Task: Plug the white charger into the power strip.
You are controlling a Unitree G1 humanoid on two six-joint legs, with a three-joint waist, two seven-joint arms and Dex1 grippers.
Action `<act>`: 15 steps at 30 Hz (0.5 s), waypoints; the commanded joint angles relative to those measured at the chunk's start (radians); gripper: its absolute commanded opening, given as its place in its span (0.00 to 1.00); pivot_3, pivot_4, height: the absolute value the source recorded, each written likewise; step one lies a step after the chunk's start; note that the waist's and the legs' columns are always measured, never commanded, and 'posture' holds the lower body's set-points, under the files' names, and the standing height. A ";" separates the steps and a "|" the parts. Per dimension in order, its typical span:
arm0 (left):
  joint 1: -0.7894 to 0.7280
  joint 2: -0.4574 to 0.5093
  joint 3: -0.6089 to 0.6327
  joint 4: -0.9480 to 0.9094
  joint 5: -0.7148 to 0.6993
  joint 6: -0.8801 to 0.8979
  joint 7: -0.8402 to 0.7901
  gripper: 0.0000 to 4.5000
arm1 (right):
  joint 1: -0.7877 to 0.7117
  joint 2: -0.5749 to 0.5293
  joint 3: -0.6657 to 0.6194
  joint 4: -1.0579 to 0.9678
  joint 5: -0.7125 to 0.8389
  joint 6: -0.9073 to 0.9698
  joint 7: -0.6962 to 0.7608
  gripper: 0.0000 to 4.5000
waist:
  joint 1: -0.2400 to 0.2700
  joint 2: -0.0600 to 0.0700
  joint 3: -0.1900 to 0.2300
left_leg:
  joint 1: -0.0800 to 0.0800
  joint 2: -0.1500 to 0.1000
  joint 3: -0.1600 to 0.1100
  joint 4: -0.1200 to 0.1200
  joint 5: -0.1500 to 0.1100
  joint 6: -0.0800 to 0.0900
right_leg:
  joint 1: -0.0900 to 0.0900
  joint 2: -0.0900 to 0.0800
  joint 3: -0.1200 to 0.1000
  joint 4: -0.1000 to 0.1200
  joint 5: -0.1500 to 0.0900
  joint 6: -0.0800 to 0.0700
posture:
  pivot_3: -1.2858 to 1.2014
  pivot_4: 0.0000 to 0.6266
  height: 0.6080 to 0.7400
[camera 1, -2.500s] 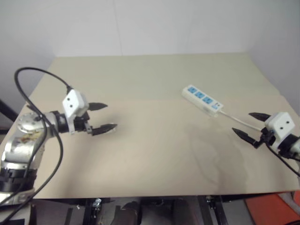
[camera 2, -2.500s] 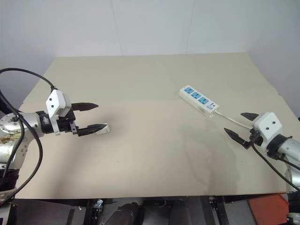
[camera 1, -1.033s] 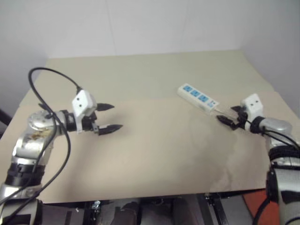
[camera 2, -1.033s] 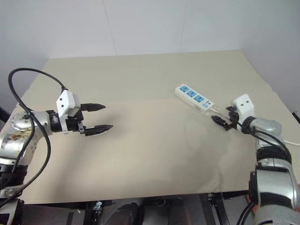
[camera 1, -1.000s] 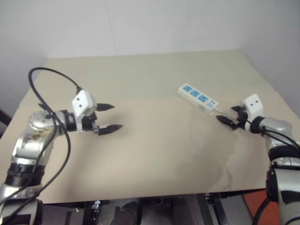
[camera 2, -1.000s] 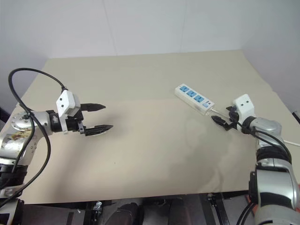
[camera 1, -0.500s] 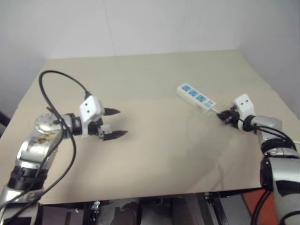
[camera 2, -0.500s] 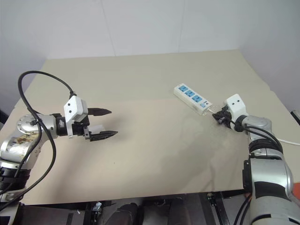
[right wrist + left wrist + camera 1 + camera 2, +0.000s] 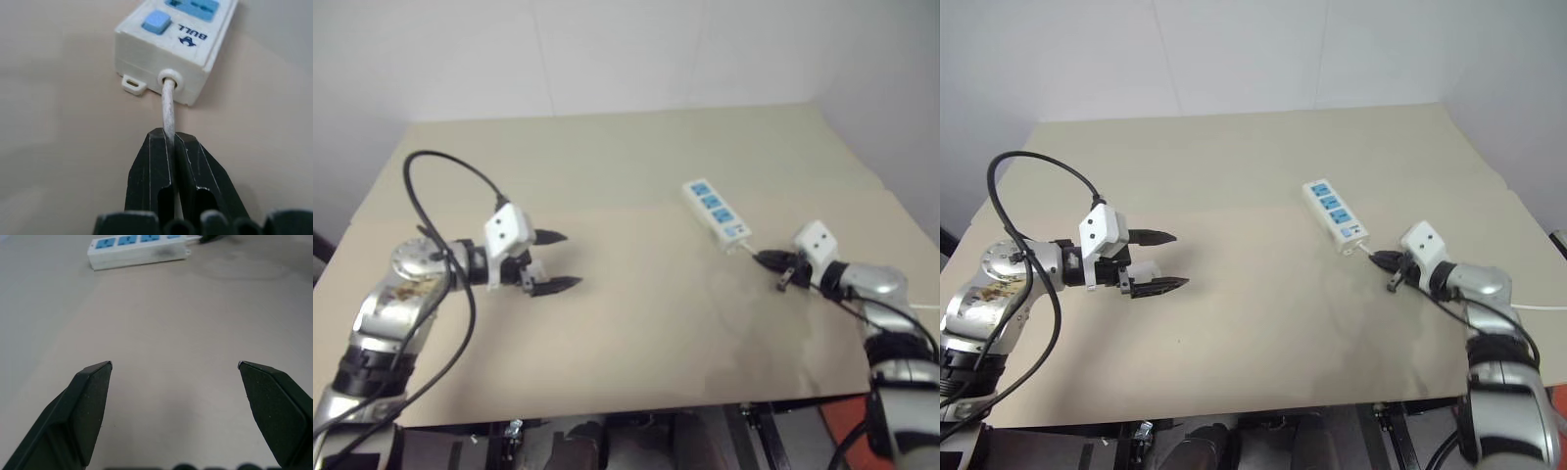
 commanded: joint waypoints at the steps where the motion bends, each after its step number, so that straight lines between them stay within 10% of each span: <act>1: -0.025 0.007 0.000 0.003 0.004 -0.012 -0.017 1.00 | 0.163 -0.018 -0.052 -0.325 0.057 0.077 -0.045 0.01 | 0.000 0.000 0.000 | 0.000 0.000 0.000 0.000 0.000 0.000 | 0.000 0.000 0.000 0.000 0.000 0.000 | 0.52 0.24 1.00; 10: -0.079 -0.018 -0.032 0.063 0.029 -0.036 -0.046 1.00 | 0.378 0.000 -0.096 -0.559 0.112 0.225 -0.133 0.01 | 0.007 0.000 0.000 | 0.002 0.000 0.002 0.001 -0.003 0.006 | 0.002 0.000 0.002 0.000 0.002 0.000 | 0.52 0.24 1.00; 15: -0.093 -0.027 -0.038 0.078 0.033 -0.043 -0.052 1.00 | 0.381 0.011 -0.107 -0.567 0.150 0.204 -0.124 0.38 | 0.009 0.000 0.000 | 0.002 0.000 0.002 0.001 -0.003 0.005 | 0.002 0.000 0.002 0.000 0.002 0.000 | 0.52 0.24 1.00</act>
